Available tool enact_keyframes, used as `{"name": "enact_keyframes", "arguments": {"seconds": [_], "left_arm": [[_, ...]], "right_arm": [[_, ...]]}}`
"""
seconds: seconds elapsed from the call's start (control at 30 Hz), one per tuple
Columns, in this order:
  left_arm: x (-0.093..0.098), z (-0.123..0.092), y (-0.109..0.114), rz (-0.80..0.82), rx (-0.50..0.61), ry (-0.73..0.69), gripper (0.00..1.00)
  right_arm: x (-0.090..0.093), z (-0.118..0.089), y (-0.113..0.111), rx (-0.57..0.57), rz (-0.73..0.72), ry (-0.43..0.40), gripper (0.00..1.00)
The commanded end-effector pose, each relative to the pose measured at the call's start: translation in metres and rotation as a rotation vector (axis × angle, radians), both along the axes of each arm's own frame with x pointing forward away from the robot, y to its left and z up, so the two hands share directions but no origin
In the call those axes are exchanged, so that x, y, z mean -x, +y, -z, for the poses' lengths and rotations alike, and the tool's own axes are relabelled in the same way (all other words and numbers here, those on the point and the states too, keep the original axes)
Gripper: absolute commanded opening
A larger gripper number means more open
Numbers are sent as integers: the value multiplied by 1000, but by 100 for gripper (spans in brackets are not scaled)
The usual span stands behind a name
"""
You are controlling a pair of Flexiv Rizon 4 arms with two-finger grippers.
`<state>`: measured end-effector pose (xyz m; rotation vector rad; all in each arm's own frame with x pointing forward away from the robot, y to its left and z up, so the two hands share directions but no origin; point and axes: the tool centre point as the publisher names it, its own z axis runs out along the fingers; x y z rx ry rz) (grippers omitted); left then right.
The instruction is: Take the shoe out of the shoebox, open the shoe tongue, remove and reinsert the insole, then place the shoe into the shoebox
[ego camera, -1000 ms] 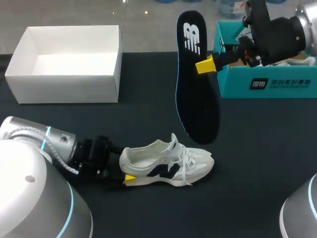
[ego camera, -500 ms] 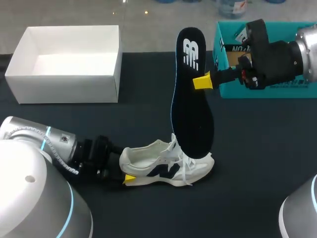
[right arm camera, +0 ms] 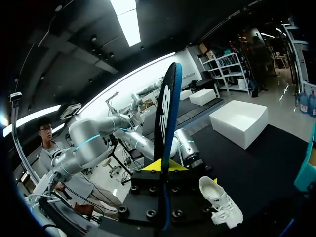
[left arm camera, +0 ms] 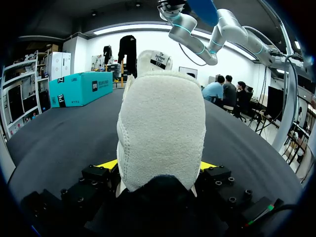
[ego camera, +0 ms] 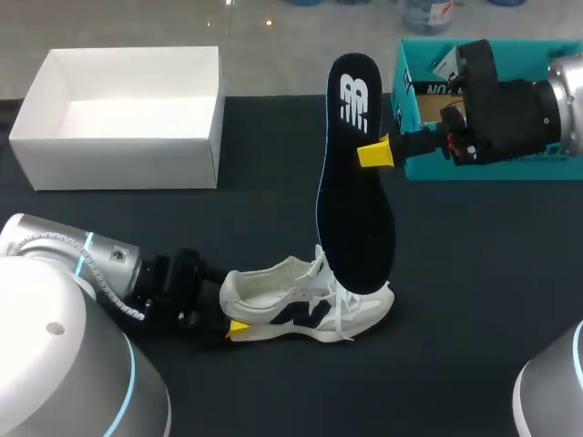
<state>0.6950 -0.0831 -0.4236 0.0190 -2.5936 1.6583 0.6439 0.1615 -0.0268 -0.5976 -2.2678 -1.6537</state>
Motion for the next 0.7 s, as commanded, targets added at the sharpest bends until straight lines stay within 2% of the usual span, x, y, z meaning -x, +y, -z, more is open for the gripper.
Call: {"name": "enact_keyframes", "arguments": {"seconds": [0.03,0.07,0.33,0.63,0.7], "left_arm": [[1,0,3,19,-7,-11,97],[1,-1,4,24,-24,-16,100],[4,-9,11,46,-100,-66,100],[4,-18,18,66,-333,-96,100],[4,-18,18,66,-333,-96,100]], "right_arm": [[-1,1,2,0,0,1,0],[-1,1,2,0,0,1,0],[-1,1,2,0,0,1,0],[-1,1,2,0,0,1,0],[-1,1,2,0,0,1,0]]}}
